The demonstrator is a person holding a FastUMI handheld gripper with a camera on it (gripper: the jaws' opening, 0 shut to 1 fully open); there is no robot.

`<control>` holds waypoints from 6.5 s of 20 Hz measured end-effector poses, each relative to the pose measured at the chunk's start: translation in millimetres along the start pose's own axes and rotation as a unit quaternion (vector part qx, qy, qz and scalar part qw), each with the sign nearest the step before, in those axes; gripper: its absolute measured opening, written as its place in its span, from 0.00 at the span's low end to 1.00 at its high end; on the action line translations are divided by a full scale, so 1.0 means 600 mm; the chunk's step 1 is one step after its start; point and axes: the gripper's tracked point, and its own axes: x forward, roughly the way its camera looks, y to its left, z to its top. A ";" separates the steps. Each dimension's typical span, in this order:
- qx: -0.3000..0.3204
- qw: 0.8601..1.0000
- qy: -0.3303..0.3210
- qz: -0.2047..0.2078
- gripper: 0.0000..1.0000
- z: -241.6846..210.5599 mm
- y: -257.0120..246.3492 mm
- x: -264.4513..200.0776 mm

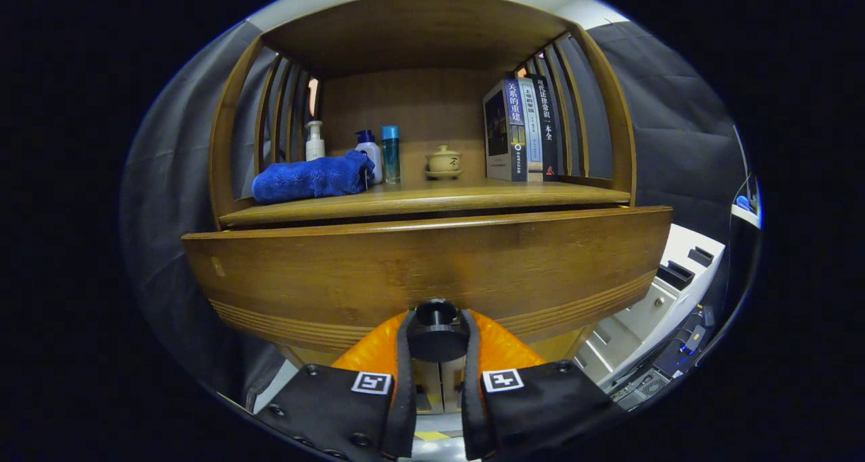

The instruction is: Pull open the drawer, take out the items inside it, and place them on the countertop above the cabinet.

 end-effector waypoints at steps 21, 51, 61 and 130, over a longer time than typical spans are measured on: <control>0.000 1.000 -0.003 -0.012 0.36 -0.038 -0.005 -0.116; 0.009 1.000 0.013 -0.021 0.29 -0.073 -0.003 -0.230; 0.015 1.000 0.007 -0.005 0.98 0.055 0.018 -0.256; -0.016 0.967 0.254 0.027 0.27 0.280 0.057 -0.059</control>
